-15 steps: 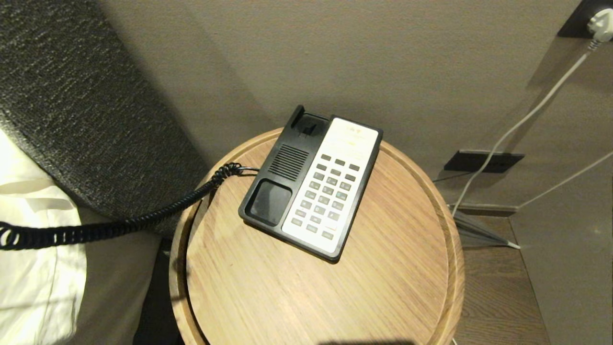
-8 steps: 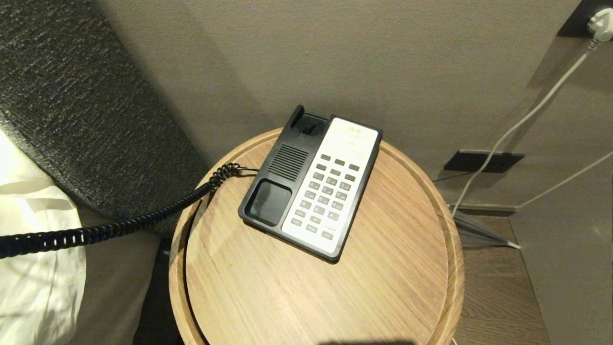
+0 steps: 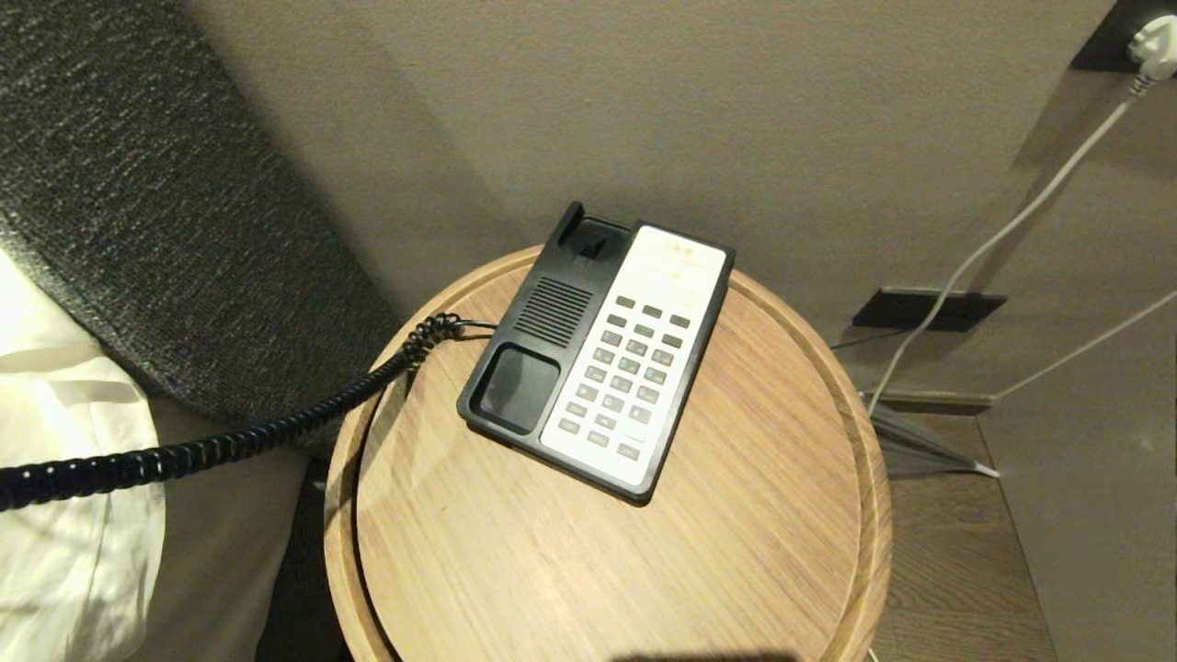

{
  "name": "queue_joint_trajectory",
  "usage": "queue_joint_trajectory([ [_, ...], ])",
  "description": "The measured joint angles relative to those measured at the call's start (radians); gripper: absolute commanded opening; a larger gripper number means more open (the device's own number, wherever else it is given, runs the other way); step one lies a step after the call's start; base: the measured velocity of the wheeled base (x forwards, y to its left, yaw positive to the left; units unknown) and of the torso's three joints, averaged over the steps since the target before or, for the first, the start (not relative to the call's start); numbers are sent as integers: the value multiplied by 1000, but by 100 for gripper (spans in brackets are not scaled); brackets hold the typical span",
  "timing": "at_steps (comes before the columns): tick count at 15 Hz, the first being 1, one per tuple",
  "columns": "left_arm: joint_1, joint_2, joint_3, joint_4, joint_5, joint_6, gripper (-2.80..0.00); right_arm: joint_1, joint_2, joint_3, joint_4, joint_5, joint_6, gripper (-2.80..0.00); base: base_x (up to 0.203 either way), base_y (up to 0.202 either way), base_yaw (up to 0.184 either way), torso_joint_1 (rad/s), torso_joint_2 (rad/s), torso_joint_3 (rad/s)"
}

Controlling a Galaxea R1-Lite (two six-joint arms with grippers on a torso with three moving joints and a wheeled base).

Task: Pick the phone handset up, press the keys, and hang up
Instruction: Dial the number

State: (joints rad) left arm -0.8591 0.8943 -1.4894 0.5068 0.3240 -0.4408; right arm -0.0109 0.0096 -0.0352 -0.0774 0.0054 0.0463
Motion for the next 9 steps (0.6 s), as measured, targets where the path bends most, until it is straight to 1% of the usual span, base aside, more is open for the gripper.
queue_joint_trajectory([
  [1,0,-4,0,2,0,10,-280,0,0,-67,25,20,12,-280,0,0,0,0,0,0],
  [2,0,-8,0,1,-2,28,-280,0,0,-165,76,49,22,-280,0,0,0,0,0,0],
  [4,0,-13,-10,-1,-2,52,-280,0,0,-443,260,134,53,-280,0,0,0,0,0,0],
  [6,0,-19,-4,-1,-6,54,-280,0,16,-691,460,250,92,-280,0,0,0,0,0,0],
  [7,0,-21,6,0,-7,53,-280,0,47,-778,539,301,114,-280,0,0,0,0,0,0],
  [8,0,-26,19,0,-14,51,-280,3,102,-840,583,345,128,-280,0,0,0,0,0,0],
  [9,0,-32,32,-2,-16,50,-280,5,178,-883,586,385,130,-280,0,0,0,0,0,0],
])
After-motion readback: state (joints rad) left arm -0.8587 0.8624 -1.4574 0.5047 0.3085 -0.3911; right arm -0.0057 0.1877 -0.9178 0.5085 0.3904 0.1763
